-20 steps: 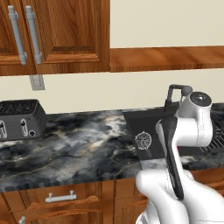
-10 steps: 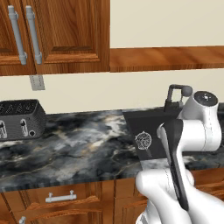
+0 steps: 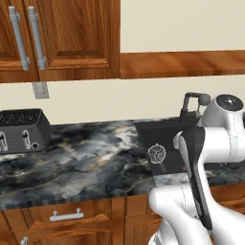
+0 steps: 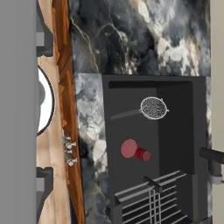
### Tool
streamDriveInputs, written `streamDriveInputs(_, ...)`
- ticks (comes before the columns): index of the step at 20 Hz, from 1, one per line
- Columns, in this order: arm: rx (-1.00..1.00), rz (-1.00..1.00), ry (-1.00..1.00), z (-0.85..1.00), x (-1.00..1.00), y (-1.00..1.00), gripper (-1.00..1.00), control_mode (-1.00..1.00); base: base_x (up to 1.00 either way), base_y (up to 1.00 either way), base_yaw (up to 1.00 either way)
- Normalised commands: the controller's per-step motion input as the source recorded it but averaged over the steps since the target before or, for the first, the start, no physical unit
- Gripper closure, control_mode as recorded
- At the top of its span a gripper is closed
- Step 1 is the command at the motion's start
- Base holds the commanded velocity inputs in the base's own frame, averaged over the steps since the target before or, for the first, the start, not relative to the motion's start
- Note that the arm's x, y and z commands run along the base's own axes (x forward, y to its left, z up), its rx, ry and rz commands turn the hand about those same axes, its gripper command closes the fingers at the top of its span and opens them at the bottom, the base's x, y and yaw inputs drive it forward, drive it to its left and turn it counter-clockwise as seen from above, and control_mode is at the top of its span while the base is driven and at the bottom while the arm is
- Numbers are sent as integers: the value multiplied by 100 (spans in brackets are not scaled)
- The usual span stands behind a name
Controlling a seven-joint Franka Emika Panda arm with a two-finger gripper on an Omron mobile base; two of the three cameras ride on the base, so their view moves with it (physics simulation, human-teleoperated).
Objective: Pick the strainer and mug and place them in the sink. Then turn on the water.
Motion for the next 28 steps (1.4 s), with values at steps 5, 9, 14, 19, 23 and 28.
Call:
streamDriveInputs(5, 0, 1, 0, 3, -17, 0, -100, -100, 0, 0, 0)
streamDriveInputs(9, 0, 0, 0, 0, -12, 0, -100, 100, -9, 0, 0)
streamDriveInputs(14, 0, 0, 0, 0, 0, 0, -100, 100, -68, -4, -1)
streamDriveInputs(19, 0, 0, 0, 0, 0, 0, -100, 100, -100, -39, -24)
streamDriveInputs(23, 0, 0, 0, 0, 0, 0, -100, 100, -79, -26, -55)
streamDriveInputs(28, 0, 0, 0, 0, 0, 0, -100, 100, -45, -10, -70)
